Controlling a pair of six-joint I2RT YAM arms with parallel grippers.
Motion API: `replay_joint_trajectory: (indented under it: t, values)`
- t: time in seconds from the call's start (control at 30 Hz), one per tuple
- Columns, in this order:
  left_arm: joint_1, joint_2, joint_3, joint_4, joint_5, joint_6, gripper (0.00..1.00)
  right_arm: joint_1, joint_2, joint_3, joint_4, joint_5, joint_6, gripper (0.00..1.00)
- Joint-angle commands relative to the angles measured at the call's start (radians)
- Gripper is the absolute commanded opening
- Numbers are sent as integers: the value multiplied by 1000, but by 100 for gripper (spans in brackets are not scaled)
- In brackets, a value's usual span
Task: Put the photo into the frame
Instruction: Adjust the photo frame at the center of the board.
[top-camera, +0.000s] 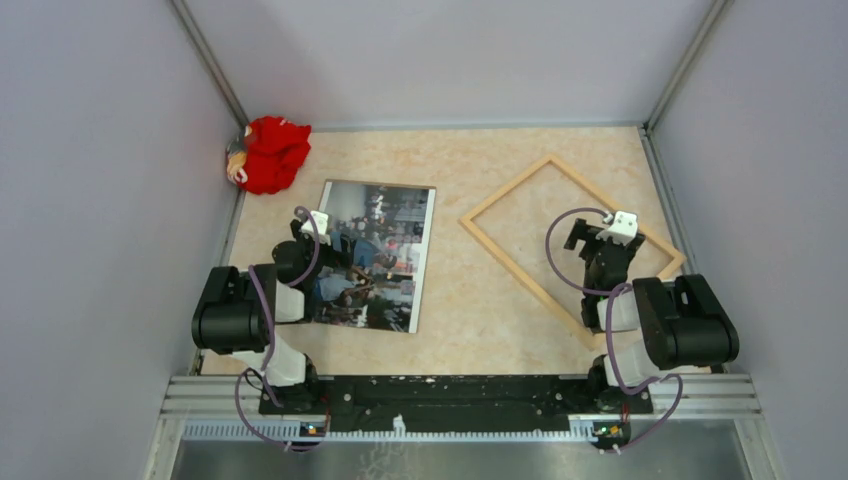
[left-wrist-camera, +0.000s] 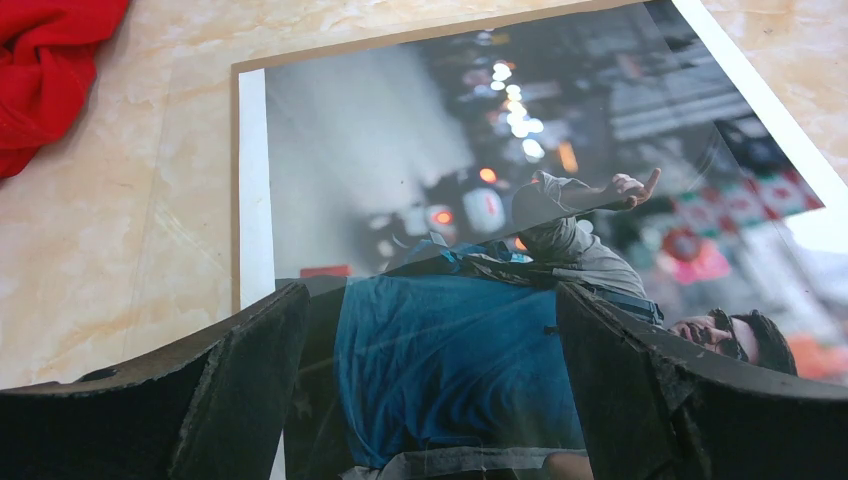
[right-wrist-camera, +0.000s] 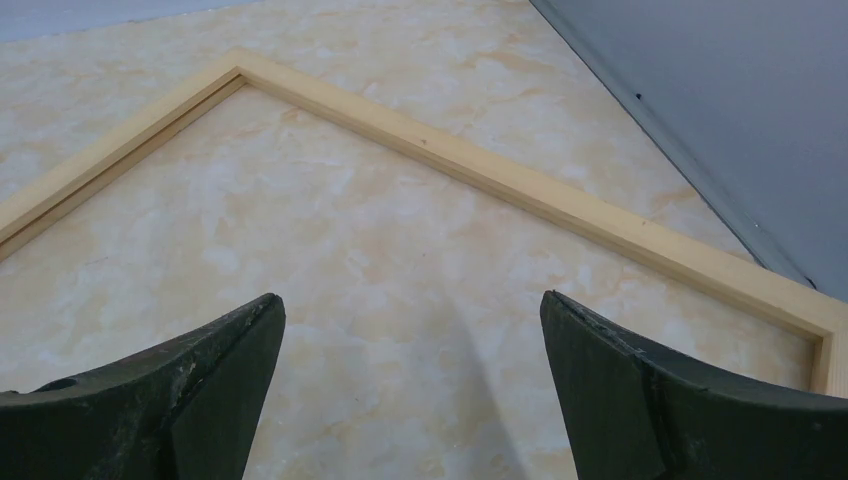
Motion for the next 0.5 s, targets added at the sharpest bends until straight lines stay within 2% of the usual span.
replay_joint_trajectory:
  t: [0.0, 0.47]
  values:
    - [-5, -22, 3, 45, 0, 11, 99, -5, -18, -3, 32, -15, 11, 99]
    - [-5, -25, 1, 46, -1, 10, 99, -4, -20, -4, 33, -12, 11, 99]
